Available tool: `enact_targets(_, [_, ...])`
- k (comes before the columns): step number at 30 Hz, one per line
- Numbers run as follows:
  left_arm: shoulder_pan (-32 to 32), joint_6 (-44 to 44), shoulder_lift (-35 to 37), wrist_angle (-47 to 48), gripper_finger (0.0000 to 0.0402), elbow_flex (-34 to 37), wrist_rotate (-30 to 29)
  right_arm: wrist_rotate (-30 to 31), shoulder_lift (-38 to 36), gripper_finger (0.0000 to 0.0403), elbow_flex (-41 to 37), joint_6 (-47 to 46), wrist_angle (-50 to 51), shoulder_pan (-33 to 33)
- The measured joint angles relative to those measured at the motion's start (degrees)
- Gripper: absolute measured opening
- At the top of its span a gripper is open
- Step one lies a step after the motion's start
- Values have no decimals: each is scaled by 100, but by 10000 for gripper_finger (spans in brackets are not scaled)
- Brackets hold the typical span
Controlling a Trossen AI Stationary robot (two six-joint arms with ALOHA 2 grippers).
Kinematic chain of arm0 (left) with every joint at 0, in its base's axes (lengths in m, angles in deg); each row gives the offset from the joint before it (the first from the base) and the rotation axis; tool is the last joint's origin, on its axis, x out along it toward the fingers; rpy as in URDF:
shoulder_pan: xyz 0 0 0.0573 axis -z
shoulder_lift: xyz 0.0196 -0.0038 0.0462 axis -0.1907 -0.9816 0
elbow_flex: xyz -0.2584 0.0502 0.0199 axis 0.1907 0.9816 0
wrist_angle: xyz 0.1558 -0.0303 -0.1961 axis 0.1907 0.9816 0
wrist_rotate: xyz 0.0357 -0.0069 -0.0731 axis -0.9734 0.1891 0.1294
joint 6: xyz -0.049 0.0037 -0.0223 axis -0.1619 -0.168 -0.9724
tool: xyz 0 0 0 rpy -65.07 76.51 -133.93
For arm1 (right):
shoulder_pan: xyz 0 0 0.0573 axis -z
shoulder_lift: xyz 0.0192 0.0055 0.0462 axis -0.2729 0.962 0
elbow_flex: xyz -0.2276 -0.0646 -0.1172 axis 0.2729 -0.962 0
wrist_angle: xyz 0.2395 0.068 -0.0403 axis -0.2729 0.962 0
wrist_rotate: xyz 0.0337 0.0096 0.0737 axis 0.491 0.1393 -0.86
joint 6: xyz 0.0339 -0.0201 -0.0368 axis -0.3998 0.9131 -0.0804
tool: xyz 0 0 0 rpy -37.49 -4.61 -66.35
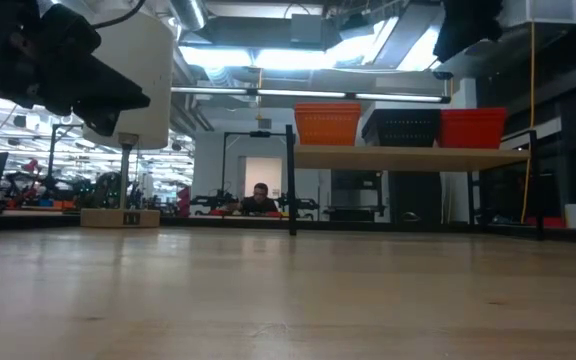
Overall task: Stack baskets on shelf by color
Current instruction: Adjust the stacked red bins on the shelf, then return to Home Position
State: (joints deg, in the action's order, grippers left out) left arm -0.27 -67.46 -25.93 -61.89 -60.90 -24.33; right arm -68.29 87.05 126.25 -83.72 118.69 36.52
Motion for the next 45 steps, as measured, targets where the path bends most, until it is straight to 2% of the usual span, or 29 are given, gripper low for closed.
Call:
enact_targets(10, [-7,151,2,42,94,0,7,-443,712,123,119,743,416,1640])
enact_targets(16, [-7,151,2,48,94,0,16,-730,1070,123,117,1227,843,2194])
enact_targets(22, [-7,151,1,112,94,0,26,-655,1233,123,115,1444,1408,2406])
enact_targets(30, [-7,144,2,138,94,0,26,-625,1231,123,115,1598,1614,2497])
enact_targets(39, [-7,148,2,146,94,0,26,-631,1131,123,115,1597,1283,2497])
enact_targets(42, [-7,148,1,177,94,0,26,-830,939,123,292,1638,1042,2492])
enact_targets(45, [-7,150,0,177,94,0,26,-1443,613,123,479,1698,1003,2402])
